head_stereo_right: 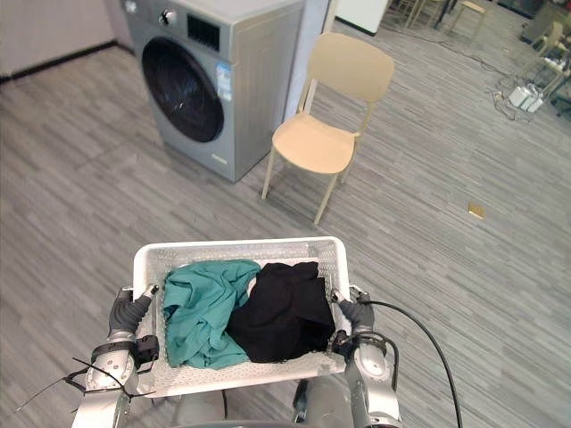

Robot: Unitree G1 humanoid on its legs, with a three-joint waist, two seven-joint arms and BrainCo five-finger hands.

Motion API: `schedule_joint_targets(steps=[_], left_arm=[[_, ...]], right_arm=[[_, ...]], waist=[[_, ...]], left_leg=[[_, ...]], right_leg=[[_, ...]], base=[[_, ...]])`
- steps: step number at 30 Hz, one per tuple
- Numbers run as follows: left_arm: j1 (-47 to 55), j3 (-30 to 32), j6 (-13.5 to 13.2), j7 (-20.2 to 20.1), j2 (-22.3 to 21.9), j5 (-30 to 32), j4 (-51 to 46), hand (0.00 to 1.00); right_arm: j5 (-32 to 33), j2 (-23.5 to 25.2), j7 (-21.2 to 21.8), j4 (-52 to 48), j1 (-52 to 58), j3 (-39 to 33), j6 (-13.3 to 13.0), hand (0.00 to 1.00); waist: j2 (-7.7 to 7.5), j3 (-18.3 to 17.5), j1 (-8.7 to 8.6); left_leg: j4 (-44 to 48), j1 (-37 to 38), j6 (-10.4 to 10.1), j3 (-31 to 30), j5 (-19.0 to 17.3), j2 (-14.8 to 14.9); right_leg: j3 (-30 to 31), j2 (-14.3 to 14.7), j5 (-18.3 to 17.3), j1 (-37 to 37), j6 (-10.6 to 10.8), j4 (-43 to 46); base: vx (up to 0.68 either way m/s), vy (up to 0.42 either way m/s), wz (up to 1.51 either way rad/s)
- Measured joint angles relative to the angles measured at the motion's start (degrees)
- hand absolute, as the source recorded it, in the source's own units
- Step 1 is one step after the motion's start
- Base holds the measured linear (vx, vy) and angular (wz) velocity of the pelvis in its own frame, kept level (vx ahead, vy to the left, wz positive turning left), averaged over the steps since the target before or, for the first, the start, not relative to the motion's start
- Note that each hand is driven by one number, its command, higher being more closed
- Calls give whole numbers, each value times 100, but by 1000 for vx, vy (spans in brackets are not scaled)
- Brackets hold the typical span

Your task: Pick up the laundry basket with both hands and put the clothes into the washing machine.

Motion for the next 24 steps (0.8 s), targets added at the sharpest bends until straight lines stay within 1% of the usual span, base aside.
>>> schedule_joint_targets(steps=[1,2,3,4,5,6,7,8,9,10,11,12,13,14,15,16,17,18,19,20,21,22,23,24], left_arm=[[-28,6,-8,-3,-27,-2,0,100],[-60,30,-32,-1,-91,-1,5,100],[-45,28,-35,14,-120,2,38,100],[-34,-2,-20,6,-174,54,127,100],[-8,11,9,10,-289,119,167,100],[25,24,12,25,-403,161,158,100],[18,6,11,25,-476,195,152,100],[27,6,15,20,-510,198,153,100],[58,6,11,14,-508,198,146,100],[52,-23,-3,12,-472,197,114,100],[41,-49,-3,9,-436,196,115,100],[18,-72,1,-9,-416,196,115,100],[-12,-65,0,-14,-413,195,115,100],[-44,-54,-1,-19,-398,194,117,100],[-94,-28,-1,-42,-363,194,123,100],[-106,44,-6,-66,-341,184,123,100],[-110,81,-5,-68,-346,175,123,100],[-107,86,-4,-72,-352,145,127,100],[-93,85,-2,-73,-369,145,130,100],[-61,73,-3,-72,-467,139,162,100],[-144,228,31,-56,-277,160,312,100],[-148,318,34,-57,-158,154,320,100],[-114,338,10,15,-64,118,320,100],[-103,338,6,50,-63,94,315,100]], right_arm=[[0,-26,0,-36,-6,-2,-5,100],[0,-74,-5,-93,-30,20,-7,100],[-4,-102,-13,-130,16,98,-7,100],[3,-99,-32,-165,173,118,-4,100],[3,-154,-35,-173,194,125,16,100],[3,-254,-32,-262,239,163,24,100],[10,-315,-34,-411,323,158,25,100],[10,-333,-37,-480,382,158,27,100],[9,-339,-61,-604,487,155,27,100],[8,-334,-127,-684,532,141,25,100],[9,-333,-155,-686,528,138,20,100],[21,-329,-164,-685,533,114,8,100],[44,-323,-164,-685,526,109,2,100],[46,-311,-163,-684,519,110,2,100],[74,-287,-156,-665,499,115,2,100],[101,-282,-144,-603,410,160,1,100],[102,-284,-135,-571,363,179,1,100],[107,-304,-131,-503,313,183,-2,100],[111,-326,-127,-451,282,183,-9,100],[111,-372,-123,-363,229,209,-11,100],[144,-200,-130,-123,158,343,4,100],[149,-158,-126,-127,141,460,-12,100],[149,-154,-127,-123,63,555,-28,100],[149,-151,-127,-99,18,584,-27,100]], waist=[[26,-31,-22],[-6,-96,-63],[57,-111,-138],[158,-171,-250],[292,-221,-231],[407,-270,-235],[530,-241,-249],[578,-257,-244],[654,-307,-216],[645,-312,-217],[594,-300,-215],[532,-305,-217],[524,-302,-198],[505,-290,-173],[436,-248,-92],[316,-183,-50],[270,-156,-24],[239,-133,58],[265,-130,61],[406,-101,64],[180,-52,18],[53,-30,52],[-16,-4,76],[-22,-8,88]], left_leg=[[-101,151,-53,80,-25,4],[-168,382,-247,122,-132,21],[-141,514,-453,6,-256,57],[-2,730,-572,-285,-325,173],[138,773,-582,-429,-290,312],[883,586,-524,-651,20,528],[1927,252,-320,-708,713,829],[2399,79,-283,-691,1286,1016],[3198,-251,-133,-554,2071,1454],[3781,-532,-37,-312,1909,1772],[3910,-656,23,-150,1806,1837],[3943,-891,73,150,1595,1925],[3796,-1100,26,342,1358,1959],[3649,-1208,-2,408,1252,1954],[3158,-1436,-53,484,1073,1892],[2468,-1656,-118,468,988,1746],[2083,-1763,-140,412,981,1663],[1079,-1858,-279,92,1072,1410],[443,-1846,-451,-190,1194,1263],[-566,-1652,-862,-772,2153,996],[-612,-1576,-830,-678,1970,732],[-536,-1570,-847,-768,1902,593],[-119,-1640,-717,-950,1743,469],[121,-1699,-687,-1071,1605,384]], right_leg=[[-136,-32,136,-106,-168,-783],[-300,33,635,-187,-277,-2149],[-146,174,1347,-142,-310,-2653],[237,431,1847,-33,-316,-2384],[206,522,1630,-35,-311,-2157],[154,686,1237,-2,-387,-1805],[79,859,937,188,-464,-1622],[78,965,839,327,-540,-1629],[90,1150,767,637,-652,-1837],[177,1275,767,975,-654,-2157],[244,1282,769,1131,-652,-2308],[328,1259,780,1454,-635,-2604],[393,1228,801,1740,-602,-2876],[411,1192,807,1869,-591,-2998],[445,1080,825,2108,-556,-3224],[467,896,811,2273,-387,-3372],[479,801,787,2323,-299,-3405],[516,618,704,2378,-52,-3410],[528,554,657,2411,61,-3399],[560,546,524,2512,378,-3405],[504,356,429,2664,479,-3418],[420,360,418,2650,457,-3287],[231,337,370,2742,416,-3200],[222,289,327,2782,463,-3168]], base=[[609,-61,-12],[651,-94,-1],[804,-148,34],[665,-133,32],[660,-128,5],[617,-132,-36],[583,-133,-40],[538,-123,-46],[539,-55,-53],[530,-26,-50],[513,15,-36],[565,89,-18],[545,123,-12],[429,163,-2],[334,249,7],[308,276,10],[329,391,8],[197,324,4],[230,443,2],[235,401,28],[243,337,40],[325,226,50],[272,141,26],[283,206,10]])
